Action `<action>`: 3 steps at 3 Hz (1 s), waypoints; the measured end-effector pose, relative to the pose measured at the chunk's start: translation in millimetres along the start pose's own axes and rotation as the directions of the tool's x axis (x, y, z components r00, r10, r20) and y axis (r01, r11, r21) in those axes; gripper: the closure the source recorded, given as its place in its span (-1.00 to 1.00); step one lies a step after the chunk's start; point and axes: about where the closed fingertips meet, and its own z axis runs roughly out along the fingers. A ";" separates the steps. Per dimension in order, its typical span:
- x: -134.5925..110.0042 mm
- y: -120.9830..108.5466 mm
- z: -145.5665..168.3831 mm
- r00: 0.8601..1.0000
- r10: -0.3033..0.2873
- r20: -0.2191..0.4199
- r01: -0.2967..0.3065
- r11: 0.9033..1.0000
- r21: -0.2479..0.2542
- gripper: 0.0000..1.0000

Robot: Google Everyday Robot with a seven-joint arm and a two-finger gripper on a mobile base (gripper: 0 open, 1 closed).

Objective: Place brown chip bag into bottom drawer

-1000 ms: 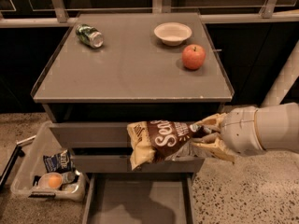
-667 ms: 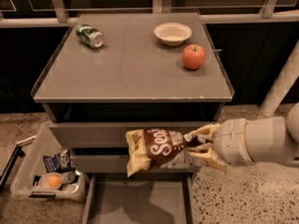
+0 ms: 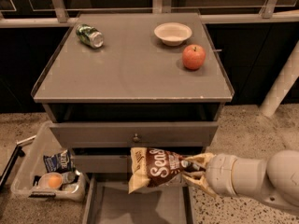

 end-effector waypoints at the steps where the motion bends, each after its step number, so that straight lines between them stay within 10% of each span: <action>1: 28.7 6.7 22.9 0.999 -0.007 0.033 0.006 1.000 0.021 1.00; 3: 71.9 30.5 80.1 0.995 0.018 0.095 -0.010 0.996 -0.085 1.00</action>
Offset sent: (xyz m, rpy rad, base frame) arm 0.0106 0.0054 -0.1215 0.1065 0.0059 0.0688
